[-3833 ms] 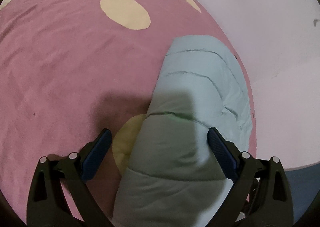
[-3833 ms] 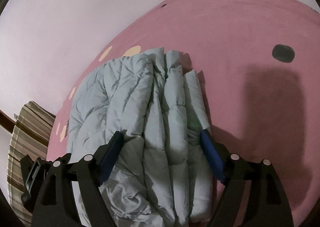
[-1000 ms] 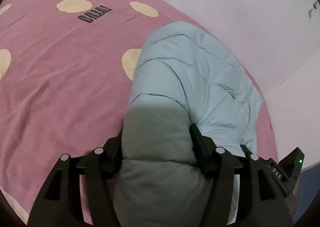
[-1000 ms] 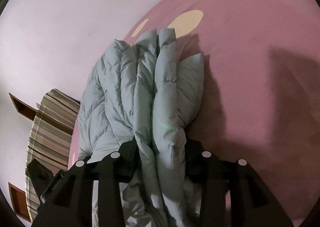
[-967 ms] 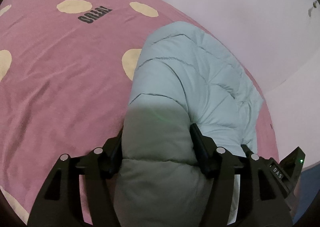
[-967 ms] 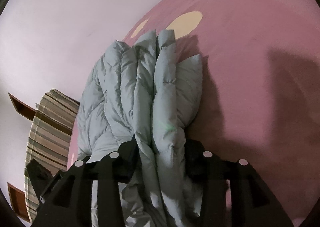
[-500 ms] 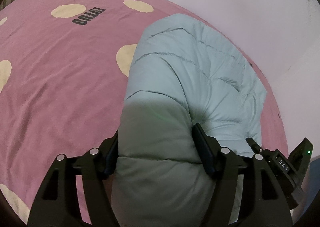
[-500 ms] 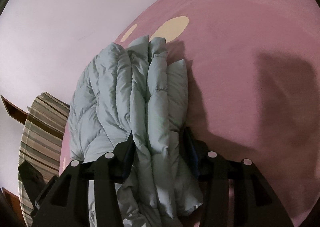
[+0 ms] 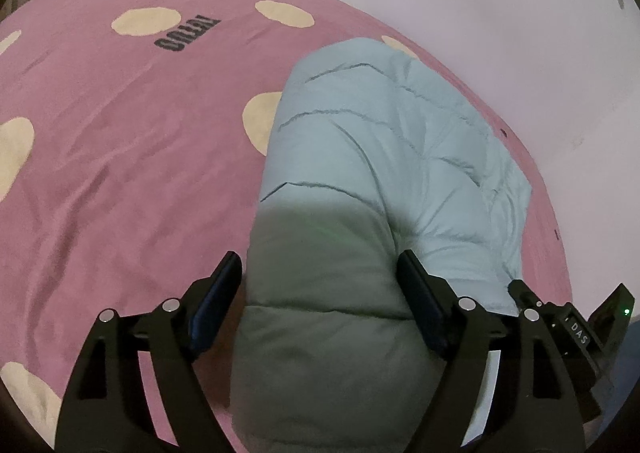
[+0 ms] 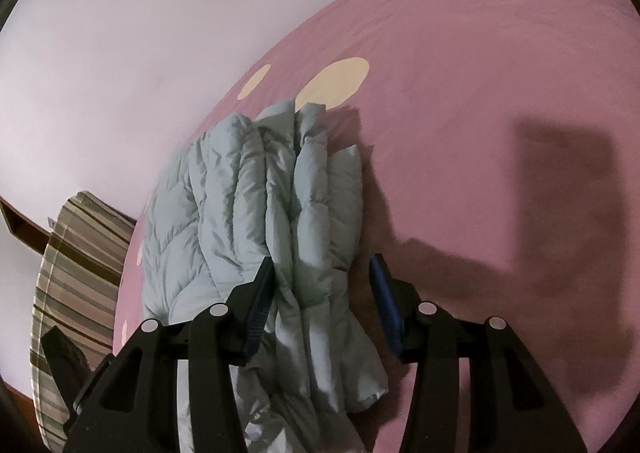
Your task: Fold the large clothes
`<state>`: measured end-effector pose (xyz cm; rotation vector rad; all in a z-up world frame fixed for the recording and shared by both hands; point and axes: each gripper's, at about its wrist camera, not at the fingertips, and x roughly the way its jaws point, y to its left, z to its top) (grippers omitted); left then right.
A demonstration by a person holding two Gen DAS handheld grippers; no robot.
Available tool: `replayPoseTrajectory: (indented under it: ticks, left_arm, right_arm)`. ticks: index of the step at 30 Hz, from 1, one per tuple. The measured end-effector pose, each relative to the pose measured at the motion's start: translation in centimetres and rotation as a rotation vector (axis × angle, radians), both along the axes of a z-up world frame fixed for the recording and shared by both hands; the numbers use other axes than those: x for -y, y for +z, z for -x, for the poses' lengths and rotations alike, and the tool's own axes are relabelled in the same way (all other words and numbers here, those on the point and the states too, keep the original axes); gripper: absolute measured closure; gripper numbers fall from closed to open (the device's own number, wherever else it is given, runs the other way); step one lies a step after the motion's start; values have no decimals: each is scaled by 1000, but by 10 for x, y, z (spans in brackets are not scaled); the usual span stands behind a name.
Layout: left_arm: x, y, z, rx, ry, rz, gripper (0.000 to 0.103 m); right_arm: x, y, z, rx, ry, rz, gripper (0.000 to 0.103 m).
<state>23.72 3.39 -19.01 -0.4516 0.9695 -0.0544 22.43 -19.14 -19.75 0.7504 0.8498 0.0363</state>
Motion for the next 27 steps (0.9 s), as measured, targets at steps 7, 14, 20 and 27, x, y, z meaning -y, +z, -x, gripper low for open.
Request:
replayPoseTrajectory:
  ticks: [7,14,20,27]
  left_arm:
    - [-3,4,10,4,12,-18,18]
    - [0,15,28,40,9,-74,17]
    - [9,31,45,77,2,-130,17]
    - [17,65,90,168,-16,-212,11]
  right_arm:
    - [4,15,17,-11,-38,97,55]
    - [7,23,49,-30,-67,204,55]
    - [7,33,79,-39,-81,293,55]
    - [-14,64,115,21,-71,436,37]
